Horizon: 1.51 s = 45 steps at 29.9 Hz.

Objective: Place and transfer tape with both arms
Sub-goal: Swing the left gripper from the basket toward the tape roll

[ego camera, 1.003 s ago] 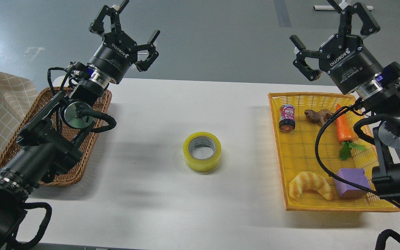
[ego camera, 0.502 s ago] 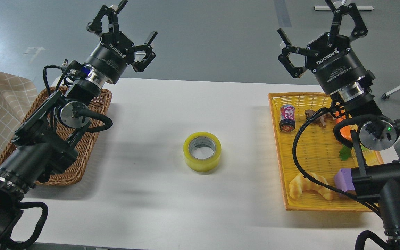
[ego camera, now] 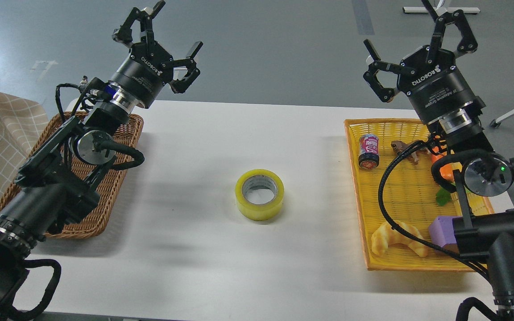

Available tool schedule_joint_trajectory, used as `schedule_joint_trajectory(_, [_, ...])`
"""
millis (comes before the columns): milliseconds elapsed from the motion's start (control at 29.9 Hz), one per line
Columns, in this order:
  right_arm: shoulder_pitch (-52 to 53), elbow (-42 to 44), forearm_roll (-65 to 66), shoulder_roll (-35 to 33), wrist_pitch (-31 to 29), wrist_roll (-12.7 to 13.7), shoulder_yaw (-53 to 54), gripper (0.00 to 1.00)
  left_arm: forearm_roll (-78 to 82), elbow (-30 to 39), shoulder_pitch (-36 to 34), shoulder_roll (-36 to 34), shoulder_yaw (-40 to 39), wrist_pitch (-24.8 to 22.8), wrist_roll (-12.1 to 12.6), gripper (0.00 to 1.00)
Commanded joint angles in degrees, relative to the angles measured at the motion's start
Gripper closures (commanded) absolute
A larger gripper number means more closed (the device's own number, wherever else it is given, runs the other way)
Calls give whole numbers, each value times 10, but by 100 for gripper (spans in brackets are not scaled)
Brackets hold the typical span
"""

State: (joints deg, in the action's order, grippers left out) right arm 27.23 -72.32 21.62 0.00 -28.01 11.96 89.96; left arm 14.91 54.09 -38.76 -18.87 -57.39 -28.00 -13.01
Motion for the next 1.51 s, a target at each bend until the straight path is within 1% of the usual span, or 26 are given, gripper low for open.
schedule_joint_trajectory(0, [-6,-2,-8,0,0,1,9,0,35,1,-3,-6,0,0,-2,2])
schedule_joint_trajectory(167, [-13,-6,-13,-2,0,2,11,0,121,19,-17,-18,0,0,-3,2])
schedule_joint_trajectory(334, [-16,-9,-37,-34,0,5,17,0,285,64,-37,-38,0,0,-4,2])
schedule_joint_trajectory(368, [-16,-9,-37,-34,0,5,17,0,285,64,-37,-38,0,0,-4,2])
schedule_joint_trajectory(468, [-21,-10,-43,-45,0,5,22,0,361,95,-40,-47,2,0,-2,2])
schedule_joint_trajectory(535, [-28,-10,-54,-53,0,5,25,0,448,121,-43,-60,23,0,0,2])
schedule_joint_trajectory(569, [-28,-10,-54,-53,0,5,25,0,449,121,-43,-60,23,0,0,2])
schedule_joint_trajectory(636, [-36,-10,-58,-60,0,5,26,0,539,143,-47,-76,52,0,-2,2])
schedule_joint_trajectory(702, [-43,-9,-59,-65,0,5,29,0,585,163,-47,-85,61,0,-2,2])
schedule_joint_trajectory(836, [-57,-9,-59,-73,0,5,36,0,617,195,-47,-99,65,0,0,2])
schedule_joint_trajectory(970, [-66,-9,-61,-85,0,5,45,0,658,221,-68,-123,135,0,1,2])
schedule_joint_trajectory(1003, [-71,-7,-67,-86,0,5,48,0,687,230,-82,-127,166,0,2,2])
schedule_joint_trajectory(1070, [-77,-7,-75,-93,0,5,52,0,729,235,-91,-129,196,0,1,2])
schedule_joint_trajectory(1137, [-82,-7,-80,-97,0,4,53,0,769,235,-93,-126,210,0,3,2])
schedule_joint_trajectory(1238, [-90,-7,-83,-98,0,4,64,0,818,235,-94,-122,228,0,19,2])
schedule_joint_trajectory(1271, [-94,-6,-83,-98,0,4,69,0,838,235,-94,-121,238,0,36,2])
schedule_joint_trajectory(1304, [-96,-5,-83,-98,0,4,72,0,857,235,-96,-119,249,0,59,2])
schedule_joint_trajectory(1338, [-99,-5,-83,-98,0,4,76,0,866,235,-96,-119,254,0,70,2])
schedule_joint_trajectory(1371, [-104,-5,-83,-98,0,4,80,0,880,235,-96,-116,263,0,91,2])
schedule_joint_trajectory(1438, [-108,-5,-83,-98,0,4,82,0,887,235,-96,-108,271,0,105,2])
schedule_joint_trajectory(1472, [-111,-4,-83,-98,0,3,83,0,889,235,-96,-105,276,0,117,2])
